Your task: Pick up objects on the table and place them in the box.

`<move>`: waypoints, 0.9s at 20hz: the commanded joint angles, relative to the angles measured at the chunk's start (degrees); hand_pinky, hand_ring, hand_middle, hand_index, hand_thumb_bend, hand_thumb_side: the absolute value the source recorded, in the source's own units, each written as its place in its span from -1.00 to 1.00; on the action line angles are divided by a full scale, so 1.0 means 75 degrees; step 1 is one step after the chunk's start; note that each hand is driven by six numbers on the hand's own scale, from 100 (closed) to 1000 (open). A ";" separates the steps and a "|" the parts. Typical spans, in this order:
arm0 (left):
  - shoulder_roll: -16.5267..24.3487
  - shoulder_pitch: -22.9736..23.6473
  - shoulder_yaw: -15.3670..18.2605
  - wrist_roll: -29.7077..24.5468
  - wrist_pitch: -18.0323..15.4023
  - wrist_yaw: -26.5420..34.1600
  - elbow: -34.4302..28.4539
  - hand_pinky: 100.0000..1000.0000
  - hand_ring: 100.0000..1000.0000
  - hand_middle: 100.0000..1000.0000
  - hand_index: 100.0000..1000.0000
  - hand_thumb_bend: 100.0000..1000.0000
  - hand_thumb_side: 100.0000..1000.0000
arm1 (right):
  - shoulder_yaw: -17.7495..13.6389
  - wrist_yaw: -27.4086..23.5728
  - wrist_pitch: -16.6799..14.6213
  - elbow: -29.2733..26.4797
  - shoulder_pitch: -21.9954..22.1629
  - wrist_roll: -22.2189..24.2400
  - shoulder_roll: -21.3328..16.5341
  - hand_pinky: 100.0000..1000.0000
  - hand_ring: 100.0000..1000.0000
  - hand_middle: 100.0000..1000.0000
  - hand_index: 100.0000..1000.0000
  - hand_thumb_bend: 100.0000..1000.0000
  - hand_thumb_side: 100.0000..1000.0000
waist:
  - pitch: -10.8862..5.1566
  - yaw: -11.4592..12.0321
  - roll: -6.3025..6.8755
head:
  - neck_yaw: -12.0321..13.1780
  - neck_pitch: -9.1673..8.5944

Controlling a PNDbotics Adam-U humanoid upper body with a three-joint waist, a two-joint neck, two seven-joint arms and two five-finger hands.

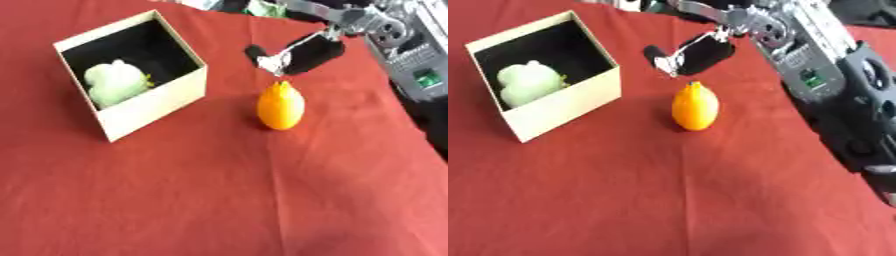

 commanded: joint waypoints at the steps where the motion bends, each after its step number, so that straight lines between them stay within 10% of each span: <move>1: 0.0116 -0.0080 0.0064 0.0030 -0.0001 -0.0045 -0.0138 0.34 0.54 0.55 0.59 -1.00 0.44 | -0.0142 -0.0052 0.0013 -0.0281 0.0153 0.0127 -0.0400 0.76 0.82 0.60 1.00 -0.58 -0.27 | -0.0109 0.0002 0.0034 | 0.0020 -0.0095; 18: 0.0050 -0.0106 0.0052 -0.0013 0.0039 -0.0035 -0.0138 0.34 0.54 0.54 0.58 -1.00 0.43 | 0.0016 0.0122 0.0198 0.0609 0.1267 0.0400 -0.0349 0.75 0.80 0.57 1.00 -0.78 -0.22 | -0.0028 -0.0005 0.0014 | 0.0054 -0.0148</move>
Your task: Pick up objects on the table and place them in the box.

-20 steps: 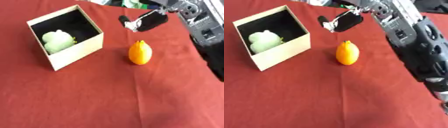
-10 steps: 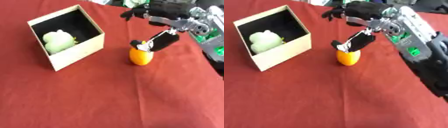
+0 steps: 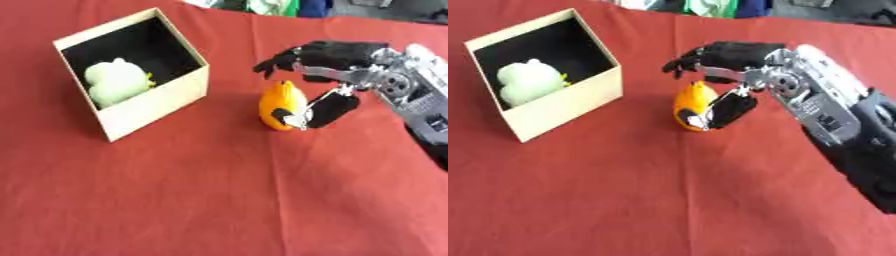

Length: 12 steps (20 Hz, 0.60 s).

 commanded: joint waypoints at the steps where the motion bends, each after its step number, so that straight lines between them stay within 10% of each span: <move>1: 0.0047 -0.0059 0.0048 -0.0010 0.0015 0.0003 -0.0138 0.34 0.54 0.54 0.58 -1.00 0.44 | -0.0059 0.0177 0.0091 0.0232 -0.0019 -0.0102 -0.0109 0.75 0.80 0.57 1.00 -0.78 -0.22 | -0.0114 0.0000 0.0035 | 0.0029 -0.0094; 12: 0.0007 -0.0064 0.0028 -0.0042 0.0043 0.0012 -0.0138 0.34 0.55 0.54 0.58 -1.00 0.44 | -0.0019 0.0523 0.0116 0.0868 0.0028 -0.0115 -0.0045 0.75 0.82 0.55 1.00 -0.80 -0.23 | -0.0088 0.0006 0.0043 | 0.0040 -0.0117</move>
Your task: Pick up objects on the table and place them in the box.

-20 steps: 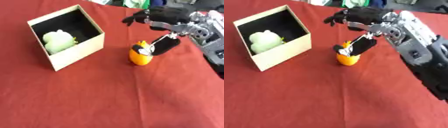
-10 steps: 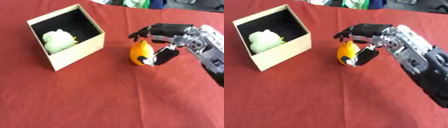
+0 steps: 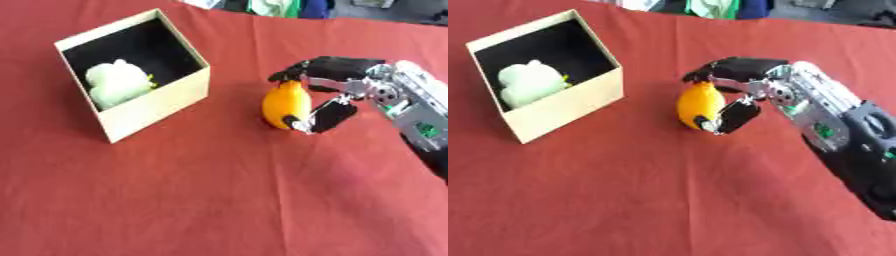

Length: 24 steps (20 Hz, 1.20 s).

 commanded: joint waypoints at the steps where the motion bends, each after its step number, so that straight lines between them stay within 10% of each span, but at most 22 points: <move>1: 0.0071 -0.0063 0.0027 -0.0014 0.0014 0.0015 -0.0138 0.34 0.54 0.54 0.58 -1.00 0.44 | -0.0006 0.0076 -0.0048 0.0096 -0.0081 0.0072 -0.0160 0.75 0.82 0.54 1.00 -0.80 -0.23 | -0.0125 0.0005 0.0040 | 0.0008 -0.0080; 10: 0.0057 -0.0089 -0.0002 -0.0064 0.0037 0.0055 -0.0138 0.34 0.55 0.54 0.58 -1.00 0.44 | 0.0020 -0.0079 0.0024 -0.0034 -0.0263 -0.0086 -0.0176 0.65 0.68 -0.10 0.78 -1.00 -0.45 | -0.0124 0.0008 0.0032 | 0.0021 -0.0096; 18: 0.0046 -0.0104 -0.0018 -0.0101 0.0043 0.0095 -0.0138 0.34 0.55 0.55 0.58 -1.00 0.44 | 0.0169 0.0107 0.0240 0.0031 -0.0492 -0.0301 -0.0284 0.57 0.57 -0.30 0.55 -1.00 -0.98 | -0.0141 0.0017 0.0039 | -0.0007 -0.0122; 24: 0.0026 -0.0116 -0.0023 -0.0134 0.0058 0.0109 -0.0138 0.34 0.55 0.55 0.58 -1.00 0.44 | 0.0279 0.0338 0.0186 0.0162 -0.0563 -0.0371 -0.0327 0.50 0.48 -0.53 0.30 -1.00 -1.00 | -0.0136 0.0032 0.0032 | -0.0015 -0.0131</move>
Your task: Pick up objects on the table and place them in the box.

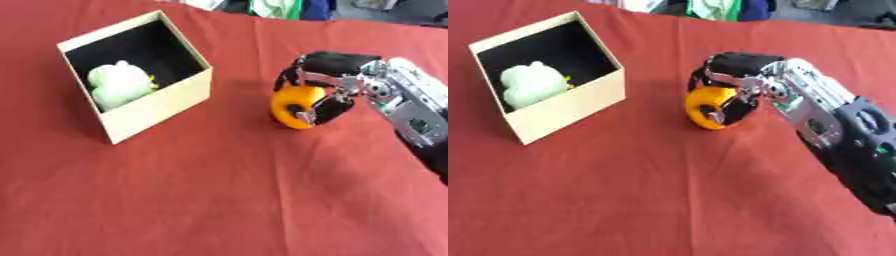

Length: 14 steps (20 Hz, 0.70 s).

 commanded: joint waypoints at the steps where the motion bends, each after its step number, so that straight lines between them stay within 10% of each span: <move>1: 0.0030 -0.0056 0.0008 -0.0031 0.0006 0.0028 -0.0138 0.34 0.55 0.55 0.58 -1.00 0.44 | -0.0050 0.0109 0.0025 0.0051 -0.0121 -0.0114 -0.0291 0.45 0.43 -0.60 0.22 -1.00 -1.00 | -0.0136 0.0008 0.0033 | -0.0031 -0.0067; 14: 0.0017 -0.0057 0.0001 -0.0076 0.0040 0.0059 -0.0138 0.34 0.54 0.55 0.57 -0.99 0.44 | -0.0029 -0.0120 0.0476 -0.0083 -0.0294 -0.0751 -0.0322 0.30 0.15 -0.90 -0.15 -1.00 -1.00 | -0.0151 0.0001 0.0037 | -0.0039 -0.0086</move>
